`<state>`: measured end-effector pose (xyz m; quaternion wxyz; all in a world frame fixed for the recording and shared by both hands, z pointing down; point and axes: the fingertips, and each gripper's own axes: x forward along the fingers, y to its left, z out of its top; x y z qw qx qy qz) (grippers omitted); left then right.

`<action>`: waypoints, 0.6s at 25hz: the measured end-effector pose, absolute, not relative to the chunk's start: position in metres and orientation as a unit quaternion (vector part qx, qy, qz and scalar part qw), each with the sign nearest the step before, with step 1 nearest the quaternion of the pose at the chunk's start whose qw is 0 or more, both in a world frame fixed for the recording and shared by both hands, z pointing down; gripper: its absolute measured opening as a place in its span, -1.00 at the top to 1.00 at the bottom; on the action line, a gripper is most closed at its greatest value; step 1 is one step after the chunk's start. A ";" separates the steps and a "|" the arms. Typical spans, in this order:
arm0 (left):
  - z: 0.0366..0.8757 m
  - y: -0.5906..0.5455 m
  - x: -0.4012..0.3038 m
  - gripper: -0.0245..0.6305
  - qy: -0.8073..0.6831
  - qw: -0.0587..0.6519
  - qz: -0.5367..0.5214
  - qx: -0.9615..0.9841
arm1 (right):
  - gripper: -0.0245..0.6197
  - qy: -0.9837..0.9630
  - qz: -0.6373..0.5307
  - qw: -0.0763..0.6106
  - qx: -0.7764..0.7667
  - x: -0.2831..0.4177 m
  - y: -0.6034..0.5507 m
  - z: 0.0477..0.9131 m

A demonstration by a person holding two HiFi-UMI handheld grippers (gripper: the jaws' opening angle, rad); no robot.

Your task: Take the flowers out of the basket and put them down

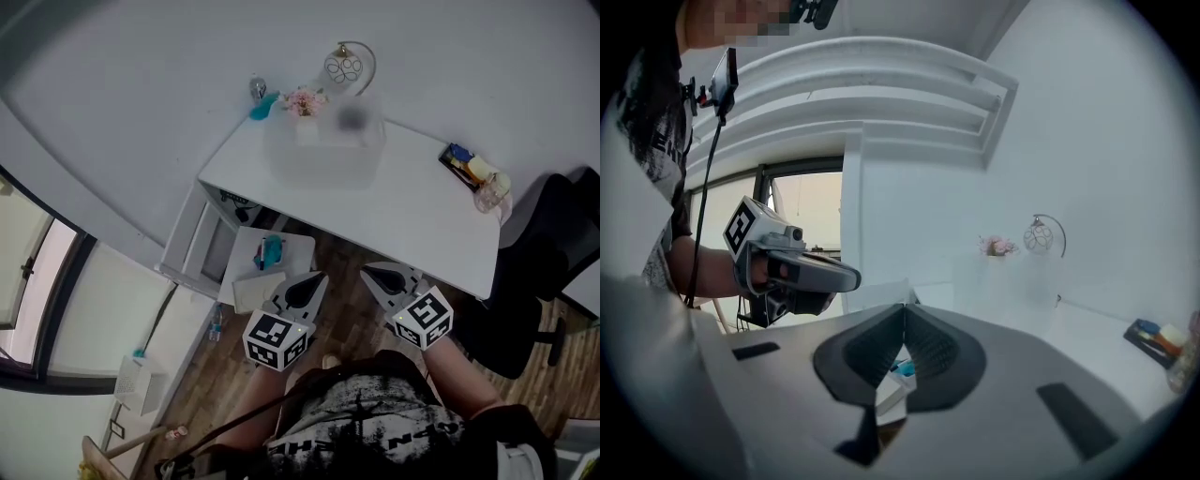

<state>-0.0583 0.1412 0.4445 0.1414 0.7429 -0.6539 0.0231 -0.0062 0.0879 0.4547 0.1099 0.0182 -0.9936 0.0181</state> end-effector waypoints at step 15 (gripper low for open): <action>0.462 0.098 -0.092 0.88 -0.658 0.157 0.013 0.736 | 0.88 -0.991 0.032 0.128 0.013 -0.045 0.037 0.472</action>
